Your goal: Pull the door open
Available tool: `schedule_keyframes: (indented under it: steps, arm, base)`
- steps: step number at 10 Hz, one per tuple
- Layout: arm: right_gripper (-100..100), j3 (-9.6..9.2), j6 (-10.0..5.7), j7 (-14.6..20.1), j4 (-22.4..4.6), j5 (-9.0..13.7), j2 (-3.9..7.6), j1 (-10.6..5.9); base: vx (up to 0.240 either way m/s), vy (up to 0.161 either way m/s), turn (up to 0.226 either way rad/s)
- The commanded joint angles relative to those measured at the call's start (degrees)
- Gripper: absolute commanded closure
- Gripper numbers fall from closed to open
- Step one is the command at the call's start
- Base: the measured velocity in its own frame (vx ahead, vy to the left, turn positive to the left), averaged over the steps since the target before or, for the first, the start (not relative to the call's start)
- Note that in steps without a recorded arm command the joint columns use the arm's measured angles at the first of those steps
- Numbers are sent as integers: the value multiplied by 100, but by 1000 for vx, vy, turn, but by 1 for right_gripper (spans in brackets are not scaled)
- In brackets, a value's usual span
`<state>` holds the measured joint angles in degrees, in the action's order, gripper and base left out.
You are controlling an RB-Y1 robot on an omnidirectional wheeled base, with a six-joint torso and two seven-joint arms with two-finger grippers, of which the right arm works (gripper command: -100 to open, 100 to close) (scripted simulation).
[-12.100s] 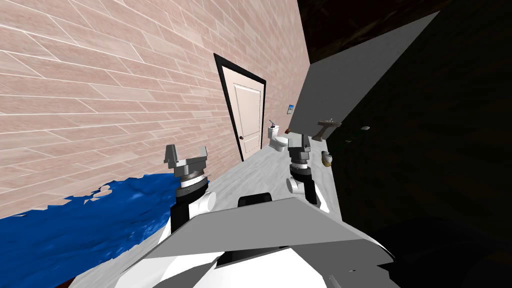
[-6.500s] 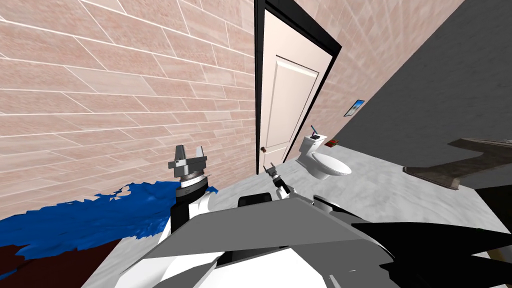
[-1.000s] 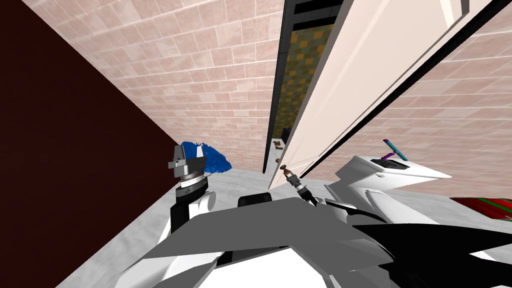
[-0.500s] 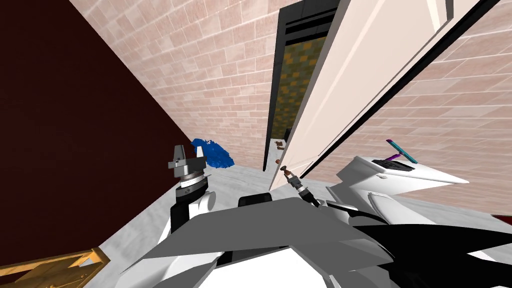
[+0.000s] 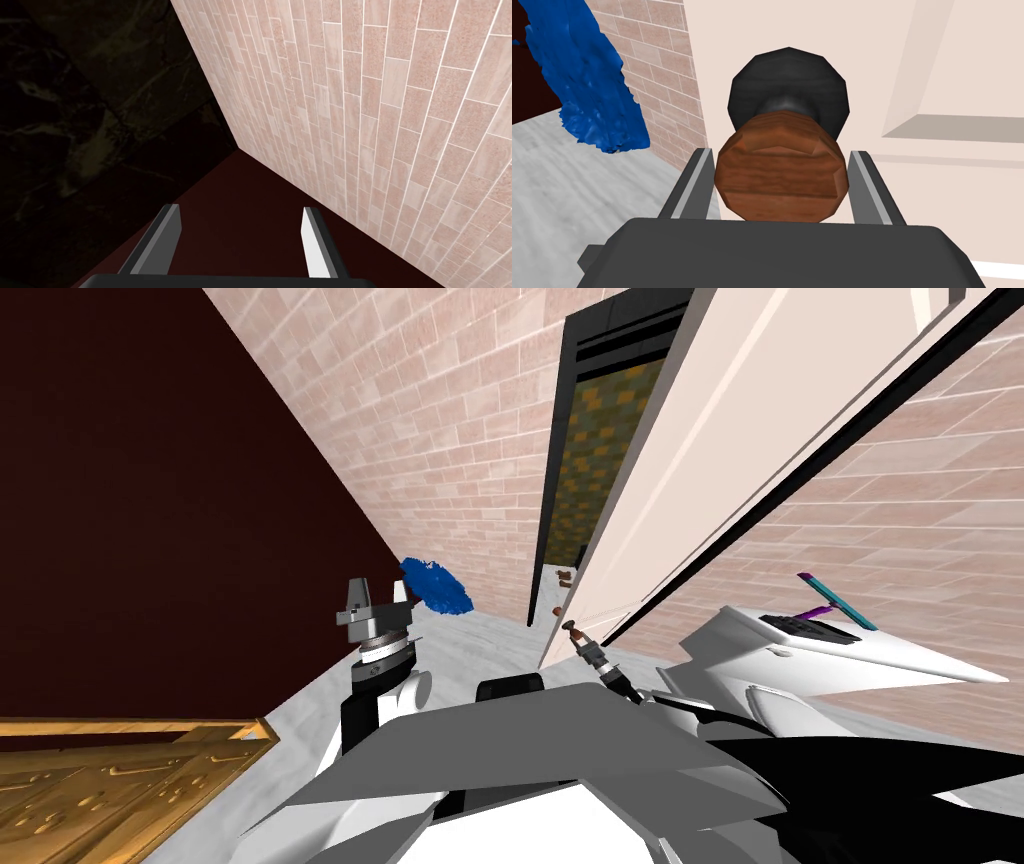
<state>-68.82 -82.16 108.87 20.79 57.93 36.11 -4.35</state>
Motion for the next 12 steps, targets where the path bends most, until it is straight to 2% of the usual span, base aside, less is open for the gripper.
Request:
schedule_keyframes:
  steps: [1, 10, 12]
  arm:
    - [100, -33, -36, 17, -36, 25, -5, 8]
    - [100, -210, -232, 107, -226, 156, -34, 52]
    - [100, -224, -216, 123, -265, 144, -75, 25]
  base:
    - [-134, -59, 143]
    - [-200, -93, 162]
    - [-110, -55, 93]
